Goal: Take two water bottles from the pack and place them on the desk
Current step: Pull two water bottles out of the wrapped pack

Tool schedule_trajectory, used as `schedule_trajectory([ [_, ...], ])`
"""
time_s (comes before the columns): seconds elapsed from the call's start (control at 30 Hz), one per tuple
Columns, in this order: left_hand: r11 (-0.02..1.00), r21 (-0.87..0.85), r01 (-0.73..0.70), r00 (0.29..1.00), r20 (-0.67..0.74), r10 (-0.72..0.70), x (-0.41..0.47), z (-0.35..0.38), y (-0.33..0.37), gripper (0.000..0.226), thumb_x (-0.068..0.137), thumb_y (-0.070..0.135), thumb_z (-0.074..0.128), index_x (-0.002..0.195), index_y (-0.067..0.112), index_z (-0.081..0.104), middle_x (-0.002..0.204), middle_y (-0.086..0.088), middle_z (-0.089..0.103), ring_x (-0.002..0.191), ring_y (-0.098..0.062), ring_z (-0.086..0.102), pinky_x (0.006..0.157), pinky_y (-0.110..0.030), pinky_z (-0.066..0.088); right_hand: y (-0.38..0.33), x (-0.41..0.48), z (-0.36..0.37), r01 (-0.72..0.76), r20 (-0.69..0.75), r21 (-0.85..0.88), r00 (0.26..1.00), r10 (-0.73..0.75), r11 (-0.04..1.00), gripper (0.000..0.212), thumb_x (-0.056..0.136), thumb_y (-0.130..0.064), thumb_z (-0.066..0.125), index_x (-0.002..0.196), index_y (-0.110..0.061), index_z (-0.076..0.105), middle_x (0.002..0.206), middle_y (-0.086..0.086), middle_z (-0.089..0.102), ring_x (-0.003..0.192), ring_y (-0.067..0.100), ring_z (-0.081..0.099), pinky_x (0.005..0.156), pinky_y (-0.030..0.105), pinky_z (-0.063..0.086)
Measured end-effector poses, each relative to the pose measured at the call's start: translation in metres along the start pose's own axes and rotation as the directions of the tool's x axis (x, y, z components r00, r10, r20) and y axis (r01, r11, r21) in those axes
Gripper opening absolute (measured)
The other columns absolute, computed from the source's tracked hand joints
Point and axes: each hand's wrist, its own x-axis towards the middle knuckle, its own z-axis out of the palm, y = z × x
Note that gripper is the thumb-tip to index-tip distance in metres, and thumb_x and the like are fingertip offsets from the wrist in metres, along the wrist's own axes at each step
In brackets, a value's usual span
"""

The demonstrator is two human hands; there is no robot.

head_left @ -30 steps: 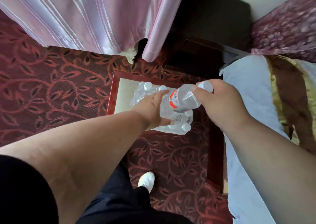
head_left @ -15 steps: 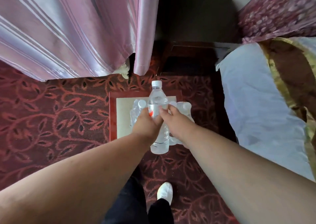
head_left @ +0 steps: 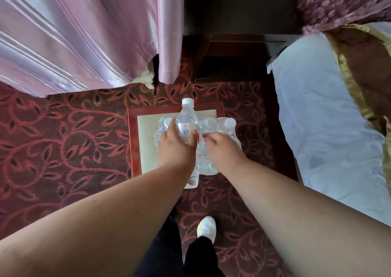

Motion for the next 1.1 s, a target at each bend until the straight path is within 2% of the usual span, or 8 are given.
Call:
schedule_trajectory([
  [0.1,1.000,0.009,0.005,0.999,-0.033,-0.005,0.000,0.006,-0.001,0.080,0.088,0.067,0.045,0.155,0.028,0.024,0.149,-0.008,0.044,0.135,-0.029,0.041,0.109,-0.048,0.038,0.008,0.013,0.005,0.079,-0.015,-0.547,0.994,-0.104,0.834,0.036,0.094,-0.039,0.057,0.123,-0.018,0.060,0.122,0.009,0.056,0.108,0.031,0.059,0.086,0.039,0.049],
  [0.2,1.000,0.027,-0.006,0.998,-0.055,0.008,0.002,0.010,-0.002,0.081,0.087,0.067,0.046,0.155,0.028,0.025,0.149,-0.007,0.044,0.135,-0.029,0.040,0.110,-0.047,0.037,0.002,0.025,0.010,0.073,0.078,-0.672,0.997,-0.028,0.737,0.026,0.093,-0.039,0.055,0.108,-0.017,0.056,0.089,0.003,0.050,0.094,0.031,0.062,0.069,0.039,0.045],
  [0.27,0.999,0.043,-0.006,0.997,-0.077,0.010,0.004,0.012,-0.001,0.081,0.087,0.067,0.046,0.155,0.028,0.025,0.149,-0.007,0.045,0.134,-0.029,0.041,0.110,-0.047,0.036,0.000,0.033,0.012,0.095,0.117,-0.662,0.993,-0.022,0.744,0.013,0.094,-0.029,0.052,0.097,-0.017,0.050,0.069,0.001,0.040,0.090,0.034,0.064,0.065,0.038,0.041],
  [0.33,0.998,0.060,-0.012,0.995,-0.096,0.018,0.004,0.014,0.001,0.080,0.088,0.067,0.046,0.155,0.027,0.026,0.148,-0.008,0.046,0.134,-0.029,0.041,0.111,-0.047,0.036,0.000,0.036,0.013,0.102,0.102,-0.641,0.994,-0.047,0.761,0.009,0.096,-0.025,0.047,0.094,-0.017,0.045,0.070,0.003,0.044,0.088,0.036,0.064,0.064,0.038,0.040],
  [0.5,0.995,0.091,-0.028,0.992,-0.122,0.039,0.004,0.015,0.000,0.078,0.091,0.065,0.044,0.155,0.024,0.027,0.147,-0.010,0.048,0.133,-0.029,0.041,0.109,-0.045,0.034,0.006,0.016,-0.003,0.084,-0.013,-0.661,0.992,-0.123,0.746,0.028,0.099,-0.045,0.045,0.102,-0.016,0.044,0.071,0.003,0.058,0.056,0.021,0.052,0.047,0.030,0.033],
  [0.67,0.994,0.099,-0.040,0.991,-0.122,0.052,0.001,0.015,0.002,0.079,0.091,0.067,0.042,0.155,0.023,0.026,0.146,-0.011,0.048,0.134,-0.030,0.041,0.110,-0.044,0.033,0.005,-0.032,-0.038,0.179,-0.063,-0.589,0.962,-0.266,0.788,0.033,0.096,-0.049,0.047,0.108,-0.017,0.049,0.080,0.003,0.064,0.068,0.028,0.061,0.053,0.035,0.045],
  [0.87,0.996,0.077,-0.044,0.993,-0.104,0.052,0.002,0.011,0.003,0.079,0.091,0.067,0.043,0.155,0.024,0.026,0.147,-0.009,0.048,0.135,-0.030,0.041,0.109,-0.046,0.035,-0.006,-0.072,-0.076,0.228,-0.200,-0.432,0.919,-0.339,0.872,0.024,0.091,-0.048,0.052,0.101,-0.026,0.054,0.080,-0.009,0.062,0.072,0.017,0.060,0.060,0.037,0.052],
  [1.1,0.993,0.107,-0.044,0.992,-0.116,0.057,0.000,0.010,0.006,0.077,0.093,0.064,0.042,0.155,0.022,0.027,0.147,-0.011,0.048,0.134,-0.032,0.042,0.109,-0.045,0.036,-0.009,-0.100,-0.122,0.295,-0.250,-0.256,0.900,-0.358,0.920,0.019,0.090,-0.047,0.056,0.103,-0.035,0.059,0.082,-0.016,0.063,0.073,-0.005,0.059,0.055,0.009,0.036],
])
